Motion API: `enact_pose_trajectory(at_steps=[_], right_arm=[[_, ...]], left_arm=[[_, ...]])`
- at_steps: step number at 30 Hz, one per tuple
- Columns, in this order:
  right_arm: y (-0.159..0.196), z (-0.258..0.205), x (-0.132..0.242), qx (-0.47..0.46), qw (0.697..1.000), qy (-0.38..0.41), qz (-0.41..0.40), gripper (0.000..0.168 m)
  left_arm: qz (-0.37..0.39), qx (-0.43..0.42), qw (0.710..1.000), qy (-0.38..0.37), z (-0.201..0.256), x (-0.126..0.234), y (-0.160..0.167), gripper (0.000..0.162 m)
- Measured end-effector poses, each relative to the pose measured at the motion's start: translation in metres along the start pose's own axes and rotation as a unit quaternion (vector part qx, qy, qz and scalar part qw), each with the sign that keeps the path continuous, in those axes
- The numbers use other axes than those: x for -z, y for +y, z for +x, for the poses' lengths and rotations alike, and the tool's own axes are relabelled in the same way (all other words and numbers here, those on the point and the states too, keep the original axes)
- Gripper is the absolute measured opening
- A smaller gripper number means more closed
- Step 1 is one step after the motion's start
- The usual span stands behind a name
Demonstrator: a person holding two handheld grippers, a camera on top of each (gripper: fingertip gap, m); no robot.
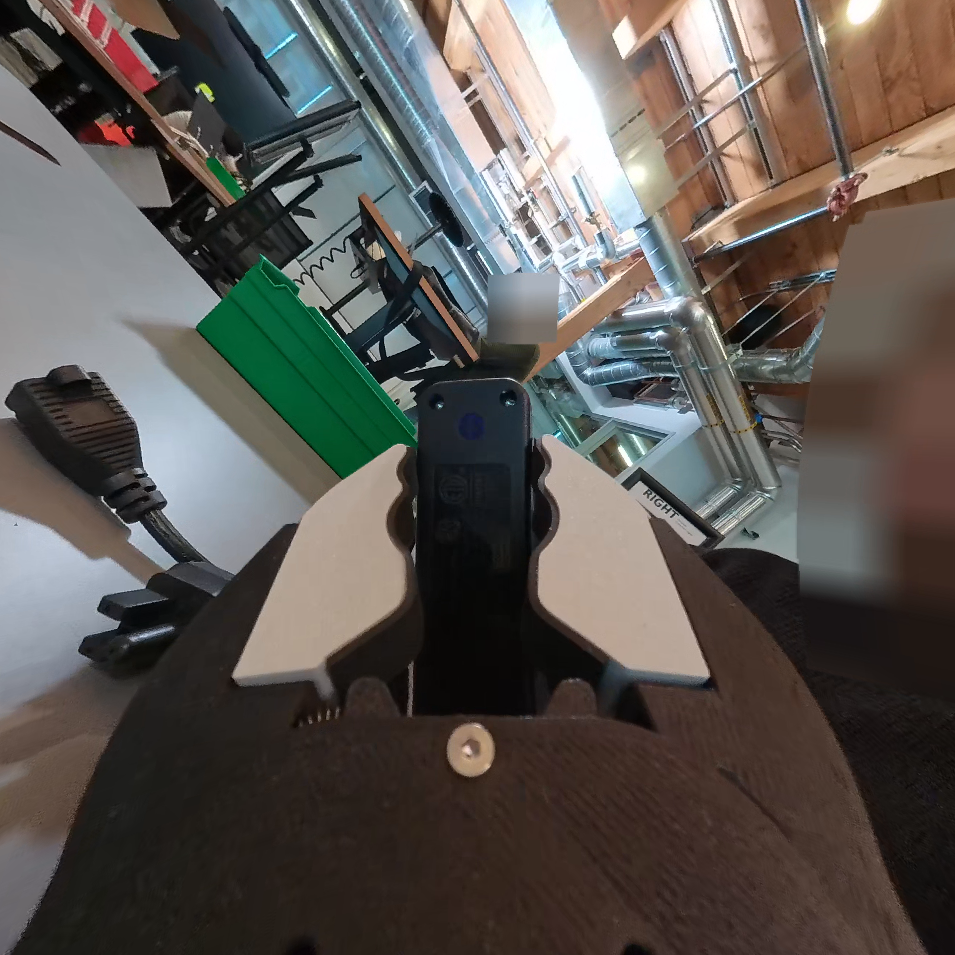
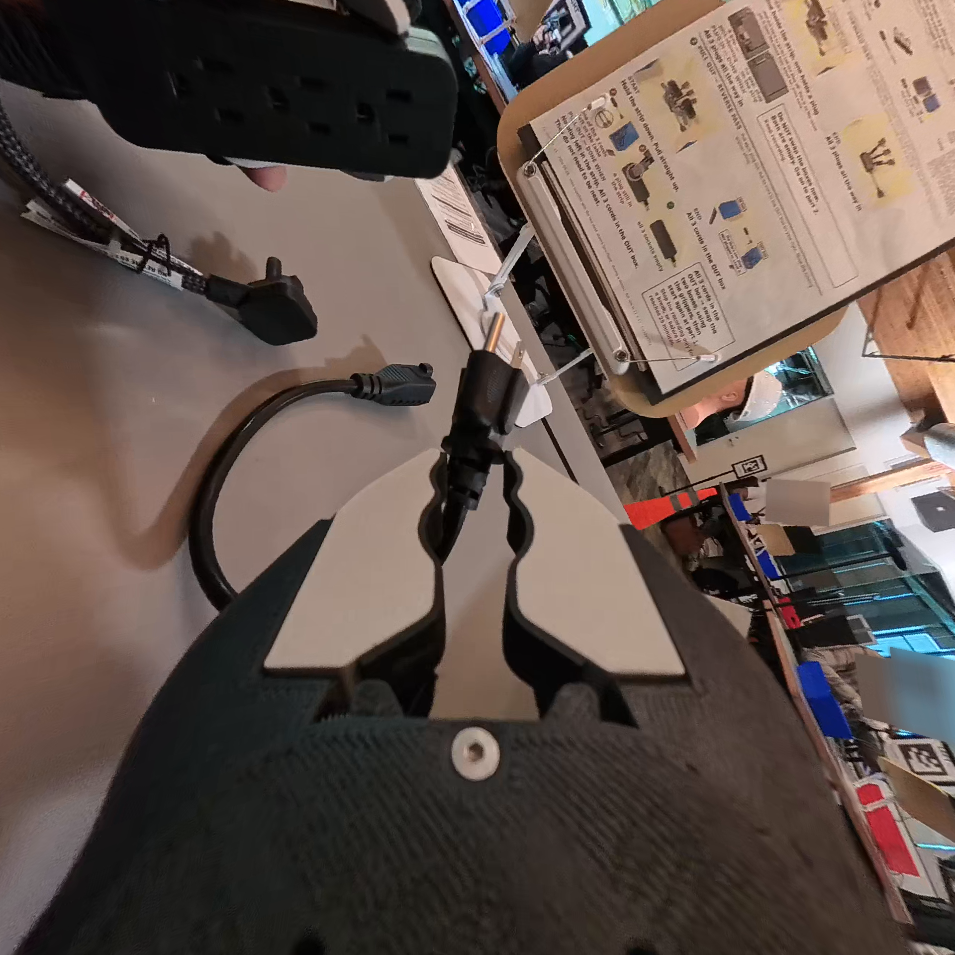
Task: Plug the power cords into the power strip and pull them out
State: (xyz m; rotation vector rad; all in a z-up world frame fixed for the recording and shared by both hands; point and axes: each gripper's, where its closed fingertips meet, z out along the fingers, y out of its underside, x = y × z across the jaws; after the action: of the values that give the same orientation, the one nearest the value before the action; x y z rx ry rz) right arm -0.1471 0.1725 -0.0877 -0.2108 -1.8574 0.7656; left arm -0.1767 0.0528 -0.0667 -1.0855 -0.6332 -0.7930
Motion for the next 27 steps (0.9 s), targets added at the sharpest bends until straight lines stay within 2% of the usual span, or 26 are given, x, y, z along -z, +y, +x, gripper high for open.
enact_pose_trajectory(at_steps=[3,7,14,22,25,27], right_arm=[[-0.008,-0.003,0.003,0.022,1.000,0.015,0.005,0.021],[-0.017,-0.011,0.004,0.104,0.993,0.051,0.005,0.020],[-0.020,-0.032,-0.003,0.196,0.979,0.051,-0.002,0.016],[-0.019,-0.036,0.004,0.184,0.982,0.020,0.035,0.018],[-0.017,-0.036,0.003,0.134,0.990,-0.003,0.044,0.023],[-0.012,-0.034,-0.002,0.061,0.997,-0.025,0.043,0.027]], left_arm=[[-0.015,0.008,1.000,-0.002,0.000,-0.004,0.006,0.044],[-0.030,0.011,0.999,-0.003,0.002,-0.008,0.016,0.044],[-0.008,0.010,1.000,-0.006,0.002,-0.002,0.010,0.044],[0.013,0.010,1.000,-0.014,0.000,0.004,0.004,0.044],[0.013,0.008,1.000,-0.015,0.000,0.004,0.005,0.044],[0.014,0.008,1.000,-0.015,0.000,0.005,0.004,0.044]])
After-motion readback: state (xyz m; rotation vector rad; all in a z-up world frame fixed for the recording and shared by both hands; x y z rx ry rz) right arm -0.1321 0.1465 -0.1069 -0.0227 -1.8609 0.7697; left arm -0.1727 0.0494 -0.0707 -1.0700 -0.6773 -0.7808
